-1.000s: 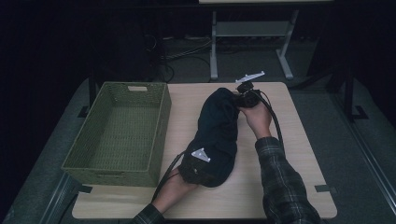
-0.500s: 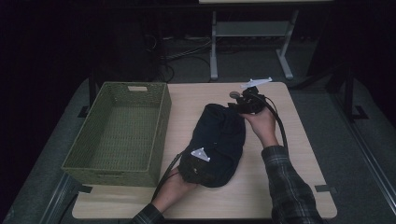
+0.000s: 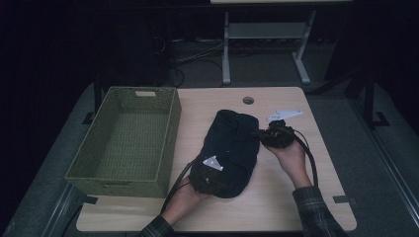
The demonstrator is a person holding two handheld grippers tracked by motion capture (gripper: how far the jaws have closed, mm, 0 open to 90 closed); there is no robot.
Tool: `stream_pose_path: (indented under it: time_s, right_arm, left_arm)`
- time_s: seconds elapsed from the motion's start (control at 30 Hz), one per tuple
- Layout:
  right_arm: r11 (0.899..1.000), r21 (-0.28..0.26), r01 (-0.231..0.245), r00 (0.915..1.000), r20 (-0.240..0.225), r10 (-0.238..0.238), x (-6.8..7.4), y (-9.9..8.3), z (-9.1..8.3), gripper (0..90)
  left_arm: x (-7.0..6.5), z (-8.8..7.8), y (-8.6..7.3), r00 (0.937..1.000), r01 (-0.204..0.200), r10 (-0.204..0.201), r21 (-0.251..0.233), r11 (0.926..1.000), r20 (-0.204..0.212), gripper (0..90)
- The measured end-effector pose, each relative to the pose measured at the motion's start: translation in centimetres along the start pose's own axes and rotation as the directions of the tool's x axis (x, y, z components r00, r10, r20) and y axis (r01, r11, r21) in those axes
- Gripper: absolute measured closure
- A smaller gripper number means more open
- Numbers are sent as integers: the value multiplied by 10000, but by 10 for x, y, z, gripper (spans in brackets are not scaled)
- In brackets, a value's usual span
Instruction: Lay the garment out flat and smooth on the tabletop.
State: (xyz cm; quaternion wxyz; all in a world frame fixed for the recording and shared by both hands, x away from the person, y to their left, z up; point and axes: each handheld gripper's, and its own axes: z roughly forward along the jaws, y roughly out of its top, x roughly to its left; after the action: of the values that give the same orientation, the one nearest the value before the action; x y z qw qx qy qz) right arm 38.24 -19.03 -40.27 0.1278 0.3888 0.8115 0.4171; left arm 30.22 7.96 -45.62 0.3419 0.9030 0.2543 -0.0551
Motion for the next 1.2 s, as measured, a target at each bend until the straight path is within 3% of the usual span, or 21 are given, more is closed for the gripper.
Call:
stream_pose_path:
  time_s: [0.1,0.27,0.47,0.6,0.77,0.87,0.93,1.03,1.1,1.2]
  right_arm:
    - [9998,129,117,9997,-231,-114,8,-12,-2,850]
    - [9994,204,286,9979,-588,-273,17,-27,-3,888]
    - [9978,477,459,9964,-729,-423,26,-41,5,898]
    - [9972,644,385,9962,-800,-333,29,-49,9,898]
    - [9966,725,382,9955,-888,-317,32,-58,14,898]
    - [9961,826,311,9955,-921,-235,33,-61,17,898]
    - [9946,981,348,9955,-911,-259,34,-64,21,898]
    - [9889,1388,539,9964,-729,-441,35,-67,27,899]
    - [9885,1404,554,9965,-699,-460,34,-68,29,899]
    - [9868,1487,635,9969,-559,-557,33,-68,27,899]
  left_arm:
    - [-1,-8,3,9997,-68,63,-204,9998,-244,797]
    - [3,-26,11,9971,82,-145,-837,9965,-749,832]
    - [23,-37,22,9841,494,-695,-1240,9911,-1635,899]
    - [40,-37,29,9620,663,-1015,-1438,9874,-2534,899]
    - [59,-33,35,9427,892,-1362,-1634,9825,-3045,899]
    - [69,-29,36,9263,1068,-1597,-1686,9799,-3412,899]
    - [75,-24,35,9157,1247,-1739,-1552,9800,-3624,899]
    - [80,-14,31,9072,1440,-1693,-937,9851,-3852,899]
    - [82,-10,29,9077,1524,-1679,-707,9858,-3846,900]
    - [81,-10,29,9158,1530,-1655,-631,9862,-3659,900]
